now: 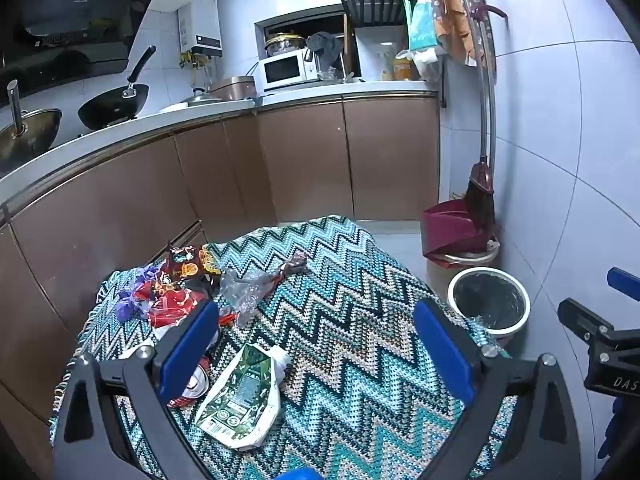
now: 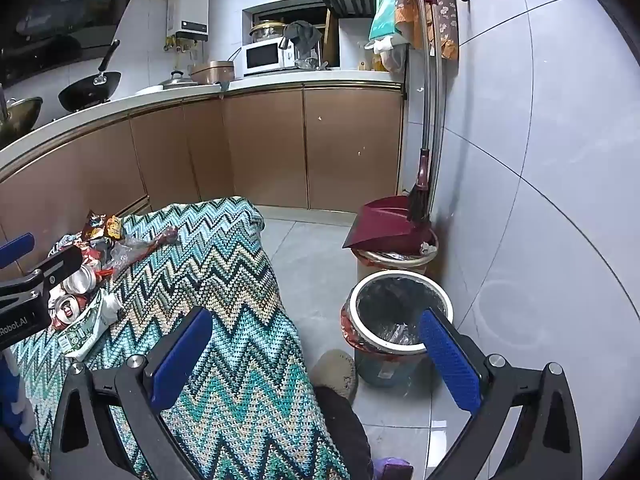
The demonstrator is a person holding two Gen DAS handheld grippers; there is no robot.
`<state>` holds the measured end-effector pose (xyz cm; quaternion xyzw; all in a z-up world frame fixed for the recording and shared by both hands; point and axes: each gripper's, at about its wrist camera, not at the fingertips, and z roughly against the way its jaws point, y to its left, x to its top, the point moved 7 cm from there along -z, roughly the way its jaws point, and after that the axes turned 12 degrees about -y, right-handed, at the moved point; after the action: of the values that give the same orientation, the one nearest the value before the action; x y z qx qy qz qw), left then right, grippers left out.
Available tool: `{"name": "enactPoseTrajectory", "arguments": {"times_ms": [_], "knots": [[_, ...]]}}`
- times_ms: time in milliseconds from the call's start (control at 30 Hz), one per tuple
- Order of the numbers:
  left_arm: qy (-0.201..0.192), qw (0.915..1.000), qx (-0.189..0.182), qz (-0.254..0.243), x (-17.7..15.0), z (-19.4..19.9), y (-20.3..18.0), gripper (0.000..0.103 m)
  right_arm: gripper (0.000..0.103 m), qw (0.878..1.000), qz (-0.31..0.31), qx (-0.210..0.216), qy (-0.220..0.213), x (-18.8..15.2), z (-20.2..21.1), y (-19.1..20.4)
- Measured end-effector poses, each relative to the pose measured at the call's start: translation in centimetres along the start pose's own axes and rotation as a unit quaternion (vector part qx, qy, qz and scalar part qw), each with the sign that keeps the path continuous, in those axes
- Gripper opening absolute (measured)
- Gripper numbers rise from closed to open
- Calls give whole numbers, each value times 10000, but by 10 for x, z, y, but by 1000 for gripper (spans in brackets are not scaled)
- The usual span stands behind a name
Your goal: Collect trash
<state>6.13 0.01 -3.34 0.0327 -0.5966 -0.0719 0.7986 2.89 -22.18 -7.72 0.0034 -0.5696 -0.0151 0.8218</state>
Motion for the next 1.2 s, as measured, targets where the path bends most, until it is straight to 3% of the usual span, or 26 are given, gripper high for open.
{"name": "enactPoseTrajectory", "arguments": {"times_ms": [533,1200], "knots": [[-223,9996,103,168,14,26,14,98,103,9996,21,68,-255,13,22,10],[-126,9997,45,194,12,47,19,98,103,9983,159,185,-537,28,48,27]]}}
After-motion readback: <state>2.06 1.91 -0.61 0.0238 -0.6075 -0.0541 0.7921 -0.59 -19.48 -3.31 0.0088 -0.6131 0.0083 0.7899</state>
